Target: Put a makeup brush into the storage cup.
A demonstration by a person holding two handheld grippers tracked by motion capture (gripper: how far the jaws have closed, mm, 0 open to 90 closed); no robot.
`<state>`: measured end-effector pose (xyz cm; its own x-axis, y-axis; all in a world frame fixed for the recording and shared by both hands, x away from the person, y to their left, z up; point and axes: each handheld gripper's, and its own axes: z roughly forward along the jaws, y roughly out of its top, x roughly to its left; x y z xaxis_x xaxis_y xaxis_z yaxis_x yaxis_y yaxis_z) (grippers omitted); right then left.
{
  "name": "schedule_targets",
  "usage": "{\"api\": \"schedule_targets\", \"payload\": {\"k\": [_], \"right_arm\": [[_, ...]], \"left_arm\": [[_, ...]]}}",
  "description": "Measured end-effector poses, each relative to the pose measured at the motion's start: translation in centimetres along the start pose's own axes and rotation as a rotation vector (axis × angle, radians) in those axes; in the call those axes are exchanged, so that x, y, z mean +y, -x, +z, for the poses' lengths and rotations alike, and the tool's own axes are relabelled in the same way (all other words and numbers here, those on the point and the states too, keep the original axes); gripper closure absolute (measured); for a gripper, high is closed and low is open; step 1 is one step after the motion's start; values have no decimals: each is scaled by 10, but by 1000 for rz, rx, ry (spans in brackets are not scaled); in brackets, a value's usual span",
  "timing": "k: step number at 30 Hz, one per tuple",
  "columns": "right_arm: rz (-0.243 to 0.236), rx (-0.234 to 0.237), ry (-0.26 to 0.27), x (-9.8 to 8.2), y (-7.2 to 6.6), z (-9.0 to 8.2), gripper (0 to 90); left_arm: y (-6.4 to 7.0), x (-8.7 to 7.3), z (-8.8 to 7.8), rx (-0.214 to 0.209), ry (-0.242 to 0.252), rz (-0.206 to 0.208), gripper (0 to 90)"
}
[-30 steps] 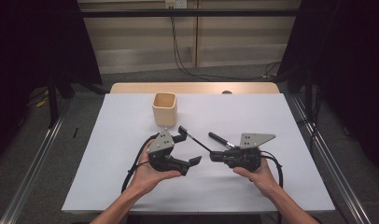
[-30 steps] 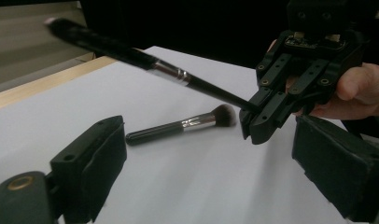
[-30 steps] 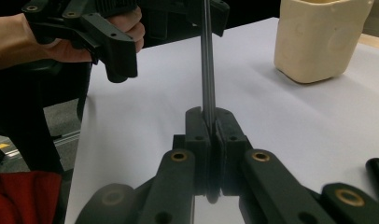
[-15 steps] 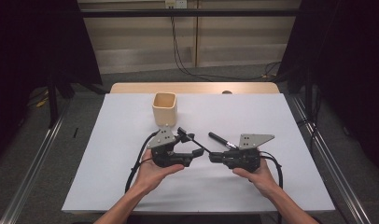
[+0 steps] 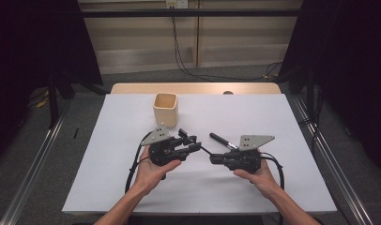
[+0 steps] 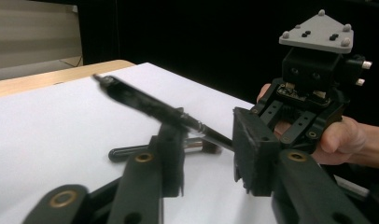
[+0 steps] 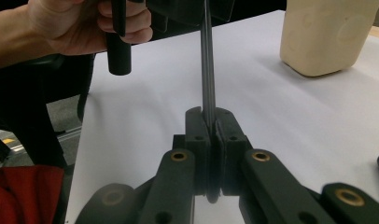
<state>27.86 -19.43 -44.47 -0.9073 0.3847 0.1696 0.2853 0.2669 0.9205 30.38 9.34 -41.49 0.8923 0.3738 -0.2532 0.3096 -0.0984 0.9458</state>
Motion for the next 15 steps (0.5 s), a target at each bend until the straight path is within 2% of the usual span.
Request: {"api": "schedule_targets", "payload": {"k": [3, 15], "right_arm": [[2, -3, 3, -1, 0, 0, 861], [-28, -3, -15, -3, 0, 4, 860]], "left_arm": [[-2, 0, 0, -15, 5, -24, 700], [-1, 1, -1, -45, 0, -55, 746]]}}
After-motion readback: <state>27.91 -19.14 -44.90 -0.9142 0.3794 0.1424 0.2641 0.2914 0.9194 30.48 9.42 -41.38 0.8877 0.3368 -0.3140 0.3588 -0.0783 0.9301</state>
